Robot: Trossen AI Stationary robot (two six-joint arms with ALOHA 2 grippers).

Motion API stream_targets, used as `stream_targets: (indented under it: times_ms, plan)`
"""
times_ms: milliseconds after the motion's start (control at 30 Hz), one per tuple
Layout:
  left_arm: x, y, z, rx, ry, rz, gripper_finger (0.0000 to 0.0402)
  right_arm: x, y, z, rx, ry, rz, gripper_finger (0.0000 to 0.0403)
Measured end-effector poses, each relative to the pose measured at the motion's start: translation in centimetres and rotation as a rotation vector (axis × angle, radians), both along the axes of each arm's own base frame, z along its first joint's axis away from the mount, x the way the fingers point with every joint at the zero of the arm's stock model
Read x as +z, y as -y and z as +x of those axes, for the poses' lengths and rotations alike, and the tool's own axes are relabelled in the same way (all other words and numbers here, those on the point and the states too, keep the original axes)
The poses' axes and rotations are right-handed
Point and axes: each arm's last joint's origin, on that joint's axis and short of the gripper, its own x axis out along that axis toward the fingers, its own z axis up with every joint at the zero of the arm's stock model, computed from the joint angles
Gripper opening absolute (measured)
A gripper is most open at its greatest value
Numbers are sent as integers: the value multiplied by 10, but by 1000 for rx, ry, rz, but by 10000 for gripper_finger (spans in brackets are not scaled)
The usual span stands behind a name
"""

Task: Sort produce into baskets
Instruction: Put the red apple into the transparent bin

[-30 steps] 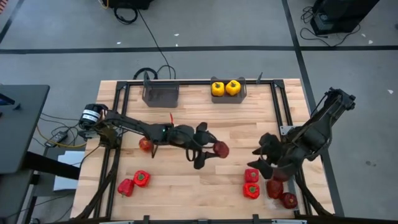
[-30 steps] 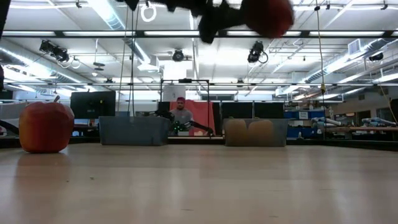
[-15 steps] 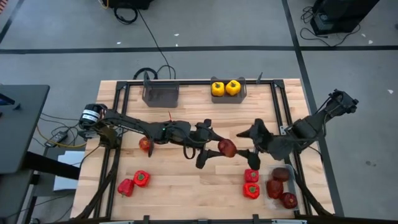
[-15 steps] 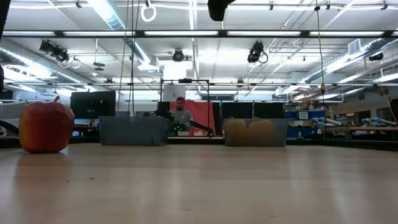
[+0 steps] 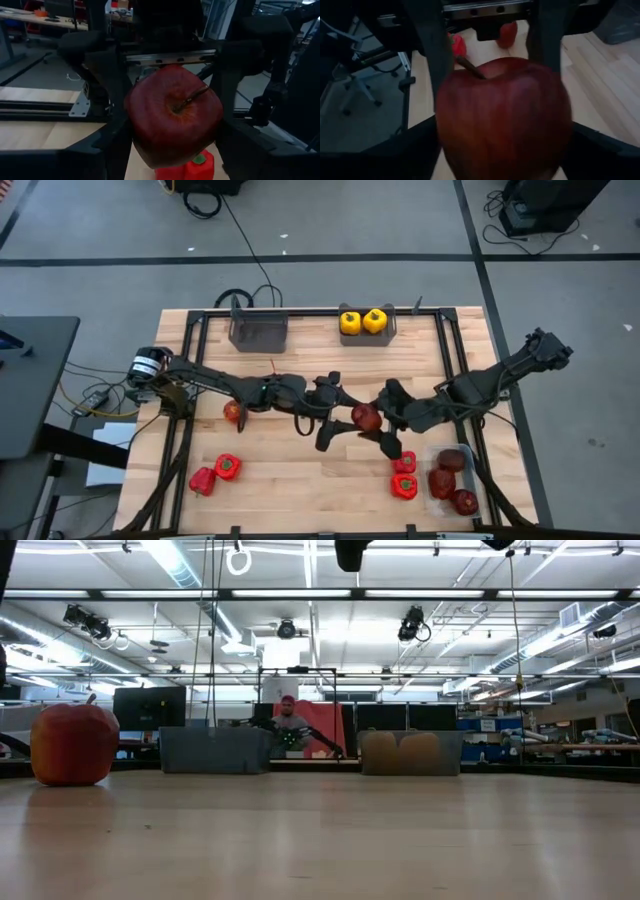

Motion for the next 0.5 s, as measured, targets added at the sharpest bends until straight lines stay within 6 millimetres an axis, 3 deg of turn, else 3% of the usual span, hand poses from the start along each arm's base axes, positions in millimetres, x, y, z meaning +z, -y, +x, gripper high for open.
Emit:
stream_targets:
  times_ms: [133, 367, 500]
  plan:
    - [1, -1, 0, 31, -3, -48, 267, 3, 2, -5, -16, -4, 35, 287]
    - [-4, -13, 0, 97, -63, -70, 346, -2, 9, -27, -78, -171, 129, 287]
    - [-9, -25, -7, 133, -206, -91, 377, -8, 0, -48, -96, -334, 252, 287]
